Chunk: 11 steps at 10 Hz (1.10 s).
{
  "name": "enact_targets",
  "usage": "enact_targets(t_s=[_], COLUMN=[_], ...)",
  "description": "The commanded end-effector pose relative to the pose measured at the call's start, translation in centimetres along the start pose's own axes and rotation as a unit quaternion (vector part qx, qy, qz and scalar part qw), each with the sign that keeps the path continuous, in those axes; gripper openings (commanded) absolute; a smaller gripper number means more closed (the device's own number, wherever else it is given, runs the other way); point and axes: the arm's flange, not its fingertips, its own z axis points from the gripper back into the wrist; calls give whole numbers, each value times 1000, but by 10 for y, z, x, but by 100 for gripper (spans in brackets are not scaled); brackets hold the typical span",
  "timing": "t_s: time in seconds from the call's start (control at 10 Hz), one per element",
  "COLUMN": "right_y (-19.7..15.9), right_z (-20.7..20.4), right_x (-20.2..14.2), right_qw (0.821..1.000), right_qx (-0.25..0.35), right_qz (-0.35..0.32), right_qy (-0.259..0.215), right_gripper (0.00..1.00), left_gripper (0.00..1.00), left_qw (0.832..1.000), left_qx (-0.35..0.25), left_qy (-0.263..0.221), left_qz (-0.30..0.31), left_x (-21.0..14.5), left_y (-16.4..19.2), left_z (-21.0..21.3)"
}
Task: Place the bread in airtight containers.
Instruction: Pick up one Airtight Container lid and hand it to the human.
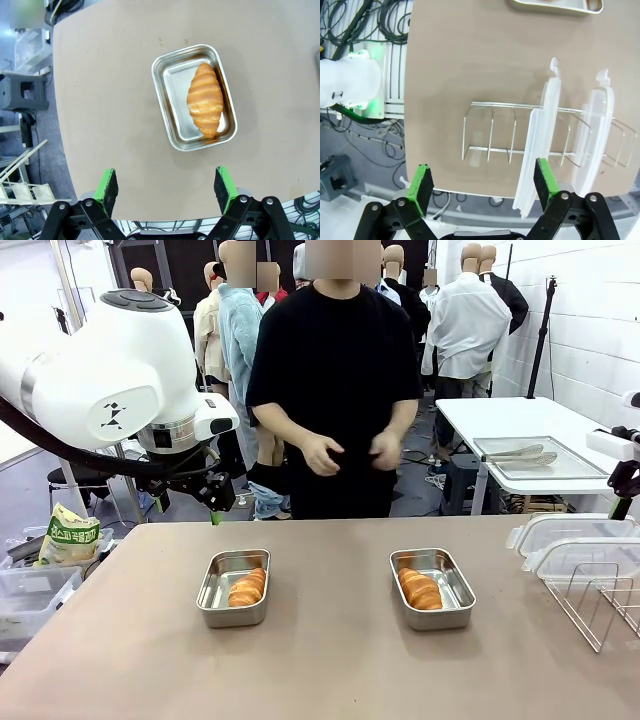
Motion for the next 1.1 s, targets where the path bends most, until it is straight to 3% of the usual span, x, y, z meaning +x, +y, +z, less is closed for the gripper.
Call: enact_targets(t_s=[0.0,1.0], right_y=[0,0], right_z=[1,1], right_x=[0,0], right_qw=[1000,1000], right_qx=[-1,-1], right_qz=[3,3], right_qy=[-2,-2], right_gripper=[100,100], left_gripper=[100,100], left_qw=[1000,1000], left_qx=[0,0], left_qy=[4,4], left_qz=[-1,-1], left_x=[1,1], left_y=[1,1], left_z=[0,0])
